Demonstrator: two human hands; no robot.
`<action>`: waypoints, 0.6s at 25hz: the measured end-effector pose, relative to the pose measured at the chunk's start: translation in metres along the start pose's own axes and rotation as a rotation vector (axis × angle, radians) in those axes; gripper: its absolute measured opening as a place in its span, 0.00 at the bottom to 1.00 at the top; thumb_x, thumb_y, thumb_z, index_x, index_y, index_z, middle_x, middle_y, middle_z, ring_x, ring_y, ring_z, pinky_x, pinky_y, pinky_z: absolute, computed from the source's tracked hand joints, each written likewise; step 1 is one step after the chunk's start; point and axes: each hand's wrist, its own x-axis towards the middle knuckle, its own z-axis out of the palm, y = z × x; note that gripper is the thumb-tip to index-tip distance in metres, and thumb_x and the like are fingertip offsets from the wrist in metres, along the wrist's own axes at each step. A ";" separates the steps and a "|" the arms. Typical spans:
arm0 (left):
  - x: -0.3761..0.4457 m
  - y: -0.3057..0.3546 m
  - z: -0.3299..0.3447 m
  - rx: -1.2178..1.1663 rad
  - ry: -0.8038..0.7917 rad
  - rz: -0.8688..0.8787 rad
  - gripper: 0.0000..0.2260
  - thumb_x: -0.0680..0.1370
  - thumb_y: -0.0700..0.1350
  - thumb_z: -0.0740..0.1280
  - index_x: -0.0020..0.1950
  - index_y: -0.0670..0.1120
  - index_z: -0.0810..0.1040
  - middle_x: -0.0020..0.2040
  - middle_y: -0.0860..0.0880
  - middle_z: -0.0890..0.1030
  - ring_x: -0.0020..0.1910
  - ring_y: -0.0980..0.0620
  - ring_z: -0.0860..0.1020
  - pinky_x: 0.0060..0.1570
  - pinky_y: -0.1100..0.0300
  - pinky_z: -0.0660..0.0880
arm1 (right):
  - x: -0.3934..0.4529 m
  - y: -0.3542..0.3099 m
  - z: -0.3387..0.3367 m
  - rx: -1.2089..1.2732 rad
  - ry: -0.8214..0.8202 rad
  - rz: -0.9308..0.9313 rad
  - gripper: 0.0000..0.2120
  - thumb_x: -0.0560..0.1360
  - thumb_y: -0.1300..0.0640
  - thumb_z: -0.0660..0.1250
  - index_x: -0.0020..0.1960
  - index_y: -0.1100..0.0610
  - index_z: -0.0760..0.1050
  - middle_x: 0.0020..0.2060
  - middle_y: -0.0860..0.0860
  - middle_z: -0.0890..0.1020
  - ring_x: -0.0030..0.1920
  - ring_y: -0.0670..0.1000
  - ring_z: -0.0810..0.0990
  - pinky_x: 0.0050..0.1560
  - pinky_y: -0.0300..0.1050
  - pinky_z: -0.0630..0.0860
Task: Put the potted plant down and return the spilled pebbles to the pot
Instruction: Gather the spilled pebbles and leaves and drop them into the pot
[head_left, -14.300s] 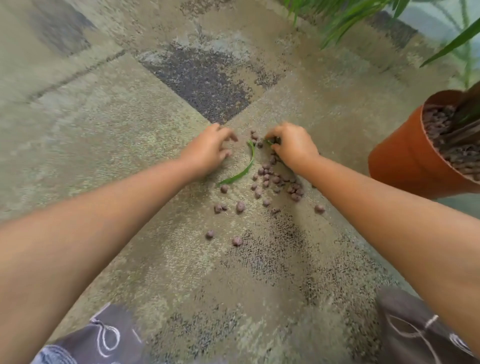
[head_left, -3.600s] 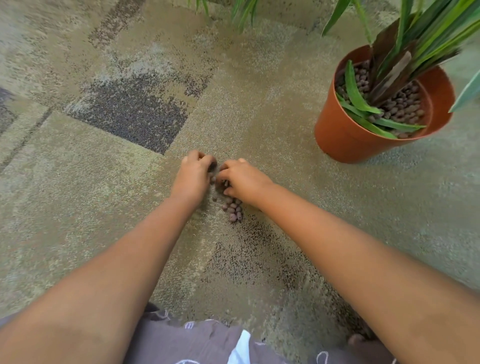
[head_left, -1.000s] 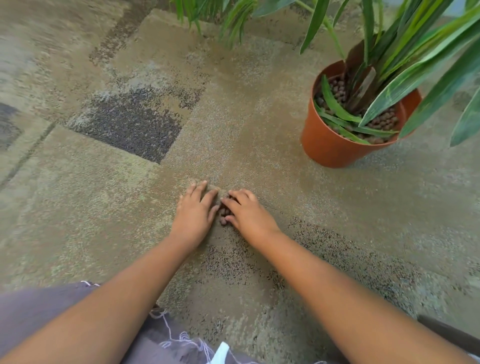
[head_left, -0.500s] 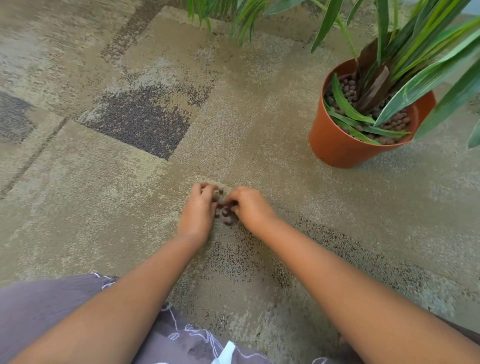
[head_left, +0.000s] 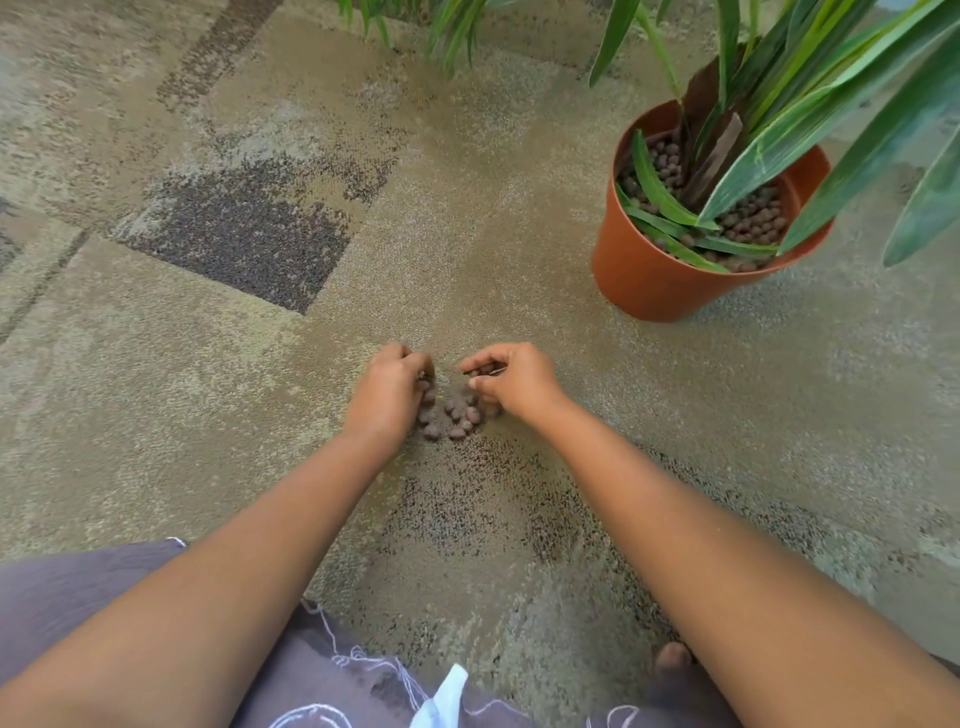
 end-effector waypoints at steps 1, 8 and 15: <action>0.000 0.001 0.000 -0.009 -0.007 -0.011 0.05 0.75 0.39 0.63 0.48 0.42 0.78 0.46 0.48 0.73 0.41 0.52 0.74 0.37 0.63 0.73 | -0.001 0.000 -0.005 0.028 -0.004 0.009 0.09 0.72 0.65 0.69 0.49 0.55 0.81 0.51 0.51 0.82 0.43 0.49 0.79 0.50 0.48 0.81; 0.025 0.076 -0.014 -0.401 0.074 -0.088 0.05 0.73 0.41 0.67 0.48 0.43 0.80 0.45 0.49 0.78 0.43 0.53 0.75 0.47 0.63 0.72 | -0.011 -0.041 -0.073 0.208 0.151 -0.112 0.12 0.72 0.66 0.68 0.54 0.58 0.79 0.42 0.46 0.80 0.43 0.47 0.79 0.51 0.47 0.81; 0.068 0.194 -0.060 -1.044 -0.093 -0.076 0.08 0.74 0.35 0.66 0.35 0.44 0.76 0.34 0.47 0.77 0.31 0.53 0.73 0.37 0.59 0.74 | -0.014 -0.060 -0.166 -0.025 0.606 -0.199 0.11 0.73 0.58 0.68 0.55 0.58 0.79 0.45 0.51 0.81 0.48 0.48 0.80 0.51 0.44 0.78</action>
